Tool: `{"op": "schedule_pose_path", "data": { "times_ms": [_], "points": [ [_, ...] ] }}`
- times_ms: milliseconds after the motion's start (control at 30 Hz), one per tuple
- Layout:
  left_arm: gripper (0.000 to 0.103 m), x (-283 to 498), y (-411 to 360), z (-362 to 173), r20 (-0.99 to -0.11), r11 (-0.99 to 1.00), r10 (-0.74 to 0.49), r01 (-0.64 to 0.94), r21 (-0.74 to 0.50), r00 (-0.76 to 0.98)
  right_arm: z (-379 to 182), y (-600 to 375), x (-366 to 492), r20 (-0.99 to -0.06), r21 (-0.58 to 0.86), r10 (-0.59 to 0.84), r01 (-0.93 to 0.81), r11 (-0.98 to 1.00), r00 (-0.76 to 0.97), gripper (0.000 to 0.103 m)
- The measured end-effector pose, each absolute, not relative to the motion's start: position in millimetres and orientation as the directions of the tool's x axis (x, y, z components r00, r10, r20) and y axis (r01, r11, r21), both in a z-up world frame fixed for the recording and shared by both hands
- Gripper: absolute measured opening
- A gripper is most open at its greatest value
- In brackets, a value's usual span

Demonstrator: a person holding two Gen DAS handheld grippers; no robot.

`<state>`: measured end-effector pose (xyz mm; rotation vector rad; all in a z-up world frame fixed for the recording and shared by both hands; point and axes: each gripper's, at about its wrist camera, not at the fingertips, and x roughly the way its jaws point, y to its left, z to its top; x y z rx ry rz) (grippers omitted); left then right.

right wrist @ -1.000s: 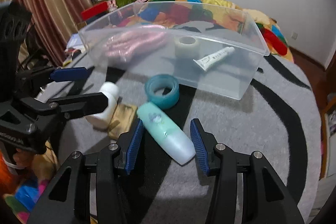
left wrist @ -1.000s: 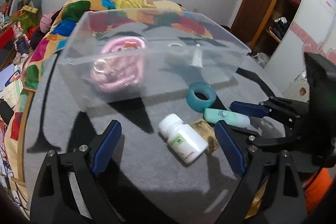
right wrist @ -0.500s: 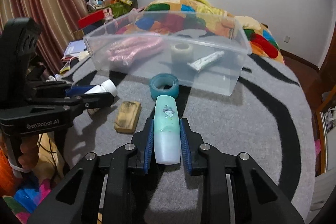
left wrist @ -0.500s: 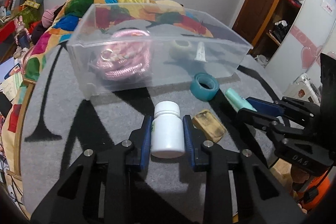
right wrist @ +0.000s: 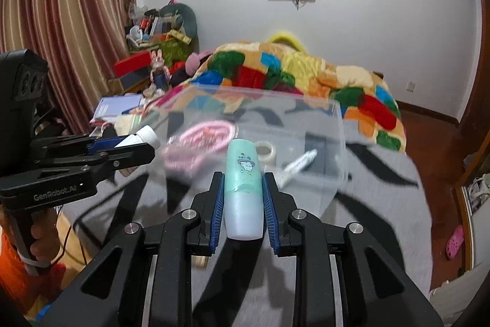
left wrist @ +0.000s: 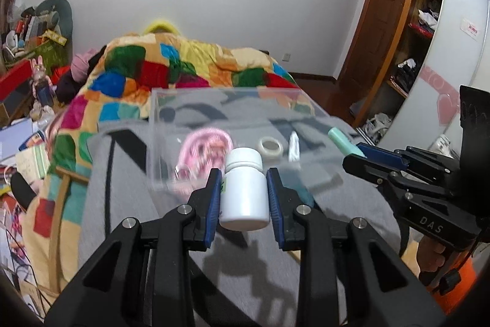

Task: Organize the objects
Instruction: 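Place both bottles into the clear box and open both tools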

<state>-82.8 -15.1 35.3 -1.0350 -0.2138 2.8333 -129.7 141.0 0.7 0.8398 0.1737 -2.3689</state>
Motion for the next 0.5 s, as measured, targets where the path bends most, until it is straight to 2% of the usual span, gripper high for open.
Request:
{"op": "schedule_pose_path", "data": {
  "times_ms": [233,500],
  "points": [
    [0.029,-120.8,-27.4,34.5,-0.648,-0.984,0.143,-0.039,-0.172,-0.748,12.0,125.8,-170.0,-0.597,0.089,-0.488,0.552,-0.829,-0.637,0.022],
    [0.029,-151.6,-32.3,15.0,-0.689,-0.987,0.116,-0.006,-0.159,-0.716,-12.4,109.0,-214.7,-0.670,0.084,-0.427,0.510,-0.856,-0.607,0.022]
  ]
}}
